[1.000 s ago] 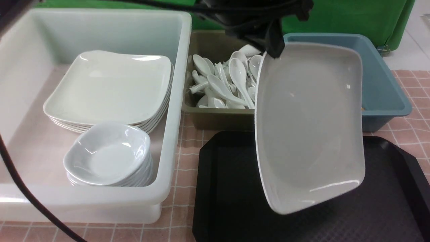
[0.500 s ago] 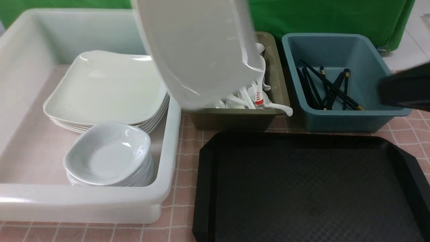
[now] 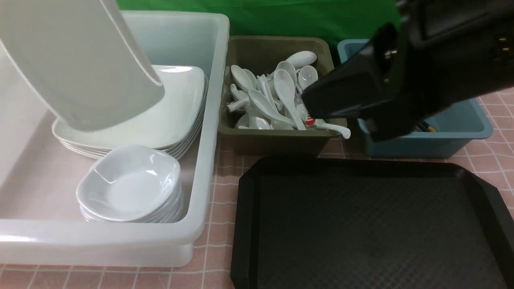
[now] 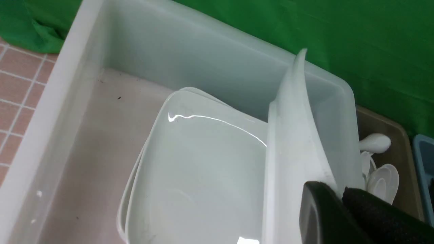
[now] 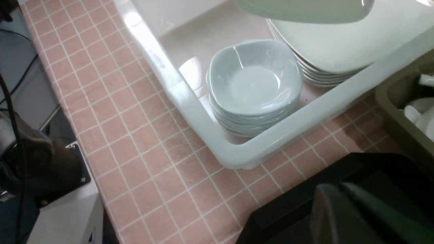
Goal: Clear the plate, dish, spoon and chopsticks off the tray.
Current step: Use the left arm to put the plate into the large storage box on the left
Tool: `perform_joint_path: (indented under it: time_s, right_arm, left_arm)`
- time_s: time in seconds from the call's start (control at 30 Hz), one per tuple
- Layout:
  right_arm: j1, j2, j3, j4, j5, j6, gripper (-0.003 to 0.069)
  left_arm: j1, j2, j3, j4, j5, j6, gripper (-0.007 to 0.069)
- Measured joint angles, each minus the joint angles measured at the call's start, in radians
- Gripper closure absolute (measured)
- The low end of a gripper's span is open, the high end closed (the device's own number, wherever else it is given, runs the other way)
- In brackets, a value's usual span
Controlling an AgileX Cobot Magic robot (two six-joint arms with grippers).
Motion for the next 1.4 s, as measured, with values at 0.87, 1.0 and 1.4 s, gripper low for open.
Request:
perform_joint_path:
  time_s: [0.87,1.0,1.4]
  right_arm:
    - [0.017,0.088,-0.07,-0.014,0.028,0.027,0.0629]
    - [0.017,0.088,-0.07,-0.014,0.028,0.032,0.0629]
    - [0.017,0.088,-0.07,-0.014,0.025,0.072,0.0629]
  left_arm:
    - [-0.002,0.147,0.277,-0.148,-0.359,0.131,0.0605]
    - [-0.001,0.17,0.302,-0.116,-0.36,0.131,0.0607]
    - [-0.001,0.198,0.377,-0.013,-0.323,0.111,0.0607]
